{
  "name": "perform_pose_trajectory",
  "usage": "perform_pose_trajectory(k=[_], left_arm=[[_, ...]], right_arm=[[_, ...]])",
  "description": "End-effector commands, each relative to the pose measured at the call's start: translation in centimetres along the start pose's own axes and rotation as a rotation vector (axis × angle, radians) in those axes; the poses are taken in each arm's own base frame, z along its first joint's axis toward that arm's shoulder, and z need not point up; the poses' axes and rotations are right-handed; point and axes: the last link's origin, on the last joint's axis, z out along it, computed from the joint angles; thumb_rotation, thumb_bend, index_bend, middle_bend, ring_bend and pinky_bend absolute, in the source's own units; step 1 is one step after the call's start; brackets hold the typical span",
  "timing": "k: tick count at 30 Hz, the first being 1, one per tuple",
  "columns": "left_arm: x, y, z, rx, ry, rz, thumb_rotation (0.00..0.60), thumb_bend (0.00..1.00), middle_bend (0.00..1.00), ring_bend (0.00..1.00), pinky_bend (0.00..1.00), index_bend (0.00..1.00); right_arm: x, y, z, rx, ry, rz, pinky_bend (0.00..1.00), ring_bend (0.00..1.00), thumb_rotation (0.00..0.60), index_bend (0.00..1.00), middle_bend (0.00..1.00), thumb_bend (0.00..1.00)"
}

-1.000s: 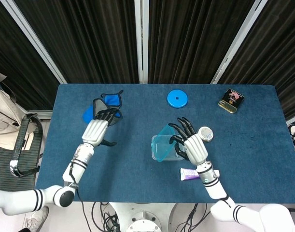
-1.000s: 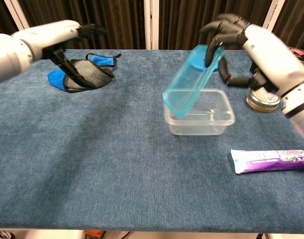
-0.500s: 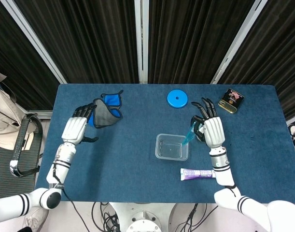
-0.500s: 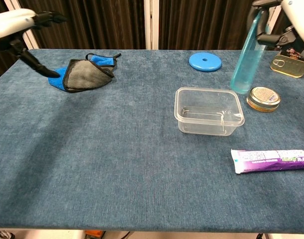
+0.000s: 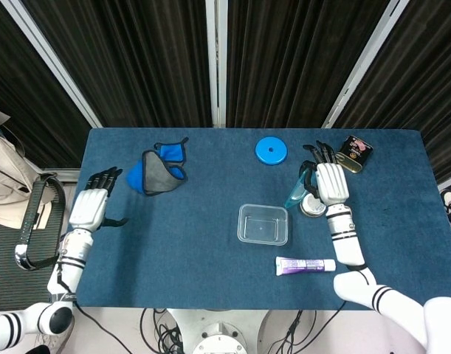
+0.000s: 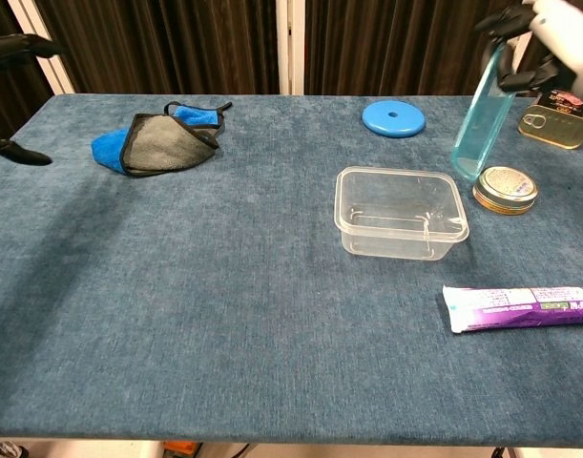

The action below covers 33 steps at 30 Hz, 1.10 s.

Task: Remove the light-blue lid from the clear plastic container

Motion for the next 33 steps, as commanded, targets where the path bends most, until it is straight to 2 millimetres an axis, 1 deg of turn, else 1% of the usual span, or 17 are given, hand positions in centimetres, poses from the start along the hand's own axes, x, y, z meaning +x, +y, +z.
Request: perform_pose_trajectory(k=[1, 2, 3, 4, 6, 7, 8, 9, 11, 13, 16, 19, 22, 26, 29, 33], left_arm=[[0.1, -0.5, -0.5, 0.015, -0.009, -0.009, 0.600, 0.00, 0.00, 0.00, 0.01, 0.00], [0.1, -0.6, -0.7, 0.019, -0.010, -0.009, 0.600, 0.00, 0.00, 0.00, 0.01, 0.00], [0.2, -0.7, -0.8, 0.022, -0.010, -0.008, 0.600, 0.00, 0.00, 0.00, 0.02, 0.00], [0.2, -0.8, -0.9, 0.025, -0.006, -0.007, 0.600, 0.00, 0.00, 0.00, 0.02, 0.00], [0.2, -1.0, -1.1, 0.028, 0.001, -0.004, 0.600, 0.00, 0.00, 0.00, 0.02, 0.00], [0.3, -1.0, -1.2, 0.030, 0.003, -0.005, 0.600, 0.00, 0.00, 0.00, 0.02, 0.00], [0.3, -1.1, -1.3, 0.032, 0.005, -0.007, 0.600, 0.00, 0.00, 0.00, 0.02, 0.00], [0.3, -1.1, -1.4, 0.034, 0.007, -0.007, 0.600, 0.00, 0.00, 0.00, 0.01, 0.00], [0.5, -1.4, -1.4, 0.040, 0.011, -0.005, 0.600, 0.00, 0.00, 0.00, 0.02, 0.00], [0.7, -1.7, -1.5, 0.048, 0.015, 0.001, 0.600, 0.00, 0.00, 0.00, 0.02, 0.00], [1.2, -2.5, -1.6, 0.070, 0.021, 0.023, 0.600, 0.00, 0.00, 0.00, 0.02, 0.00], [1.9, -3.7, -1.9, 0.097, 0.035, 0.064, 0.600, 0.00, 0.00, 0.00, 0.02, 0.00], [2.7, -5.2, -2.7, 0.121, 0.058, 0.138, 0.600, 0.00, 0.00, 0.00, 0.01, 0.00], [3.9, -6.9, -4.4, 0.132, 0.109, 0.236, 0.600, 0.00, 0.00, 0.00, 0.00, 0.01], [4.3, -7.5, -5.8, 0.127, 0.150, 0.299, 0.600, 0.00, 0.00, 0.00, 0.00, 0.03], [4.5, -7.8, -7.8, 0.137, 0.203, 0.324, 0.600, 0.00, 0.00, 0.00, 0.00, 0.03]], right_arm=[[-0.4, -1.3, 2.6, -0.052, -0.099, -0.001, 0.00, 0.00, 0.600, 0.52, 0.12, 0.62], [-0.5, -1.5, 3.0, -0.059, -0.119, -0.011, 0.00, 0.00, 0.600, 0.47, 0.09, 0.61], [-0.6, -1.7, 3.3, -0.066, -0.137, -0.022, 0.00, 0.00, 0.600, 0.36, 0.06, 0.57], [-0.7, -1.8, 3.7, -0.073, -0.155, -0.032, 0.00, 0.00, 0.600, 0.28, 0.04, 0.52], [-0.9, -2.2, 4.3, -0.088, -0.193, -0.048, 0.00, 0.00, 0.600, 0.07, 0.00, 0.34], [-1.0, -2.4, 4.6, -0.093, -0.206, -0.052, 0.00, 0.00, 0.600, 0.03, 0.00, 0.28], [-0.9, -2.7, 4.8, -0.099, -0.218, -0.055, 0.00, 0.00, 0.600, 0.00, 0.00, 0.20], [-0.9, -2.9, 5.0, -0.101, -0.222, -0.058, 0.00, 0.00, 0.600, 0.00, 0.00, 0.15], [-0.6, -3.3, 5.3, -0.102, -0.219, -0.068, 0.00, 0.00, 0.600, 0.00, 0.00, 0.10], [-0.2, -3.5, 5.3, -0.099, -0.212, -0.074, 0.00, 0.00, 0.600, 0.00, 0.00, 0.08], [0.7, -3.4, 4.7, -0.094, -0.200, -0.076, 0.00, 0.00, 0.600, 0.00, 0.00, 0.08], [1.9, -3.0, 2.9, -0.081, -0.194, -0.074, 0.00, 0.00, 0.600, 0.00, 0.00, 0.09], [3.3, -2.2, 0.3, -0.060, -0.167, -0.080, 0.00, 0.00, 0.600, 0.00, 0.00, 0.11], [4.9, -0.9, -4.2, -0.037, -0.112, -0.098, 0.00, 0.00, 0.600, 0.00, 0.04, 0.19], [6.1, -0.3, -7.4, -0.015, -0.072, -0.086, 0.00, 0.00, 0.600, 0.03, 0.08, 0.23], [7.4, 0.4, -11.3, -0.008, -0.039, -0.072, 0.00, 0.00, 0.600, 0.04, 0.07, 0.23]])
